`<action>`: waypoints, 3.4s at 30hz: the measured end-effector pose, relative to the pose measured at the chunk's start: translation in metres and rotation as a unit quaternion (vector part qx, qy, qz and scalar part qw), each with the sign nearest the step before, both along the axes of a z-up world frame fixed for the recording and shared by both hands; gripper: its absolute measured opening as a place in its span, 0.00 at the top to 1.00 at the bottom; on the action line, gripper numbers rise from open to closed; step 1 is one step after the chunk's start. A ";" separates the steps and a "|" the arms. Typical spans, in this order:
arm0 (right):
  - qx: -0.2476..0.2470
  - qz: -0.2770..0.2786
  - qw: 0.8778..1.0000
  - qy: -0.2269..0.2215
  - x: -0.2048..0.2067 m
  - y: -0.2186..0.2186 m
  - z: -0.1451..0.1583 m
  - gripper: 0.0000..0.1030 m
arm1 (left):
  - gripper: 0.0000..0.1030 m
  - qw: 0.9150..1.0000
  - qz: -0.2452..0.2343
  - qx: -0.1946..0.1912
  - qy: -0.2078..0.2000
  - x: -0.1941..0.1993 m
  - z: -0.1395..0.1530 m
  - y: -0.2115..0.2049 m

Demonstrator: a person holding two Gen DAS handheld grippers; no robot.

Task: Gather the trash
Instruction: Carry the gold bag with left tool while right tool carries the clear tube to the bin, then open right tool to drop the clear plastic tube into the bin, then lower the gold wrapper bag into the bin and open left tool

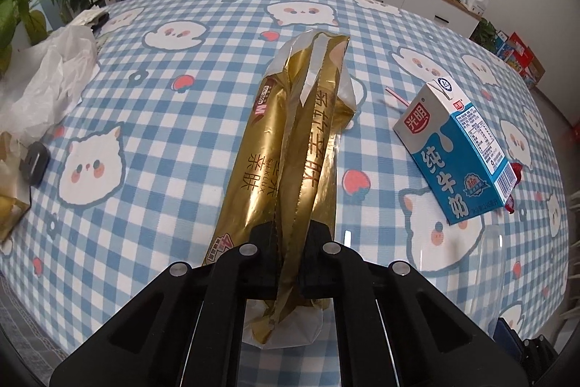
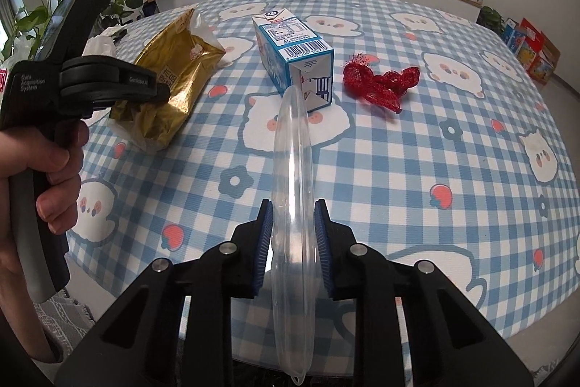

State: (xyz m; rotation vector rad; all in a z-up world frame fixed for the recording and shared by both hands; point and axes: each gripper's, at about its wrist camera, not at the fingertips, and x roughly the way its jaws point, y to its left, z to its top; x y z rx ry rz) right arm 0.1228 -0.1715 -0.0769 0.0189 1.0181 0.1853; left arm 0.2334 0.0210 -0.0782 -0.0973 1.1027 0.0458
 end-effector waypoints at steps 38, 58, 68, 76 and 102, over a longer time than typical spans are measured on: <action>0.043 -0.005 0.999 -0.009 -0.135 -0.008 0.023 0.78 | 0.96 1.000 0.004 -0.006 -0.025 -0.252 0.035 0.016; 0.007 -0.015 0.998 0.055 -0.181 0.004 -0.058 0.80 | 0.96 0.999 0.020 0.007 0.036 -0.332 -0.042 0.037; -0.014 -0.002 0.997 0.080 -0.181 0.014 -0.094 0.98 | 0.96 0.998 0.023 0.013 0.051 -0.340 -0.071 0.037; -0.023 0.001 0.996 0.087 -0.183 0.020 -0.108 0.81 | 0.96 0.998 0.029 0.005 0.061 -0.339 -0.082 0.037; -0.044 -0.098 0.990 0.089 -0.195 -0.105 -0.123 0.09 | 0.95 0.996 -0.028 0.000 0.088 -0.321 -0.119 -0.063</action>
